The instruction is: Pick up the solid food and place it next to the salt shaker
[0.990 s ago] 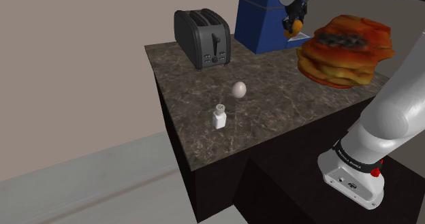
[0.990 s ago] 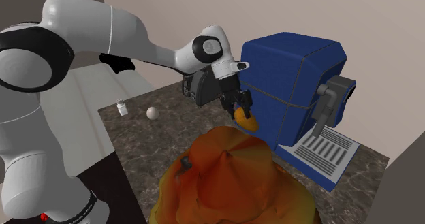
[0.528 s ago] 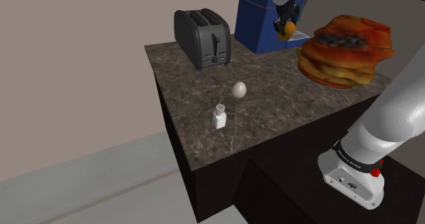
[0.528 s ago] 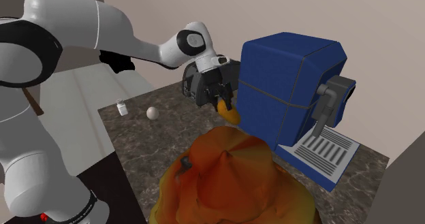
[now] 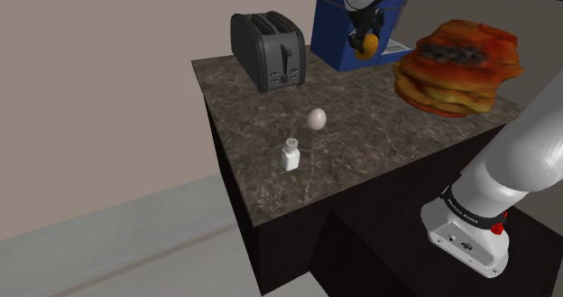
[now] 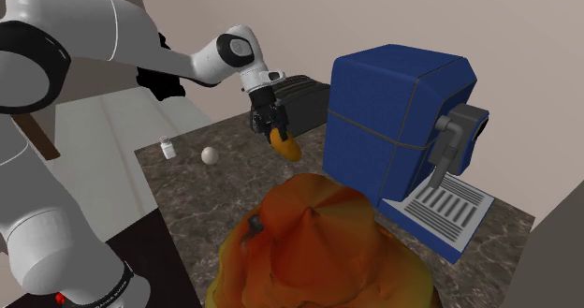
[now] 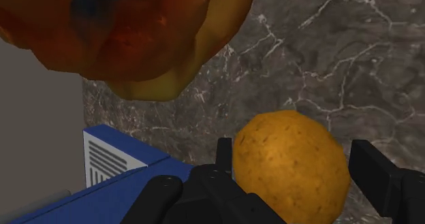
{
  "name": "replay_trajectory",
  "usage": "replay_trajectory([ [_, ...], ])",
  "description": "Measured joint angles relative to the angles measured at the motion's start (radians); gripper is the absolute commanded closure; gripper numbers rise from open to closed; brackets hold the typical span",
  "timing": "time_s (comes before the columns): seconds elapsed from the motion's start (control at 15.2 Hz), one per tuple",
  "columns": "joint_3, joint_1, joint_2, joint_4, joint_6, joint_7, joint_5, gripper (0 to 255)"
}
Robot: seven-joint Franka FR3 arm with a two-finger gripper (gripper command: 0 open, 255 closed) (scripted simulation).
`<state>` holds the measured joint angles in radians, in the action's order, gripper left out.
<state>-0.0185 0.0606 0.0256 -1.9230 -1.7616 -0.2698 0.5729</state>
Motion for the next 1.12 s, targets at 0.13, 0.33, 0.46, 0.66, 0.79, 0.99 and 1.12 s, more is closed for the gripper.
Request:
replay_trajectory([
  [0.13, -0.027, -0.028, -0.007, -0.006, 0.028, -0.043, -0.012, 255],
  [0.33, -0.065, -0.067, -0.009, -0.003, 0.069, -0.102, -0.031, 255],
  [0.46, -0.089, -0.092, -0.004, 0.006, 0.098, -0.14, -0.044, 255],
  [0.66, -0.122, -0.125, -0.001, 0.018, 0.135, -0.19, -0.063, 255],
  [0.79, -0.147, -0.152, 0.017, 0.042, 0.164, -0.232, -0.075, 255],
  [0.99, -0.184, -0.192, 0.037, 0.074, 0.21, -0.29, -0.096, 255],
  [1.12, -0.206, -0.217, 0.066, 0.112, 0.239, -0.327, -0.105, 255],
])
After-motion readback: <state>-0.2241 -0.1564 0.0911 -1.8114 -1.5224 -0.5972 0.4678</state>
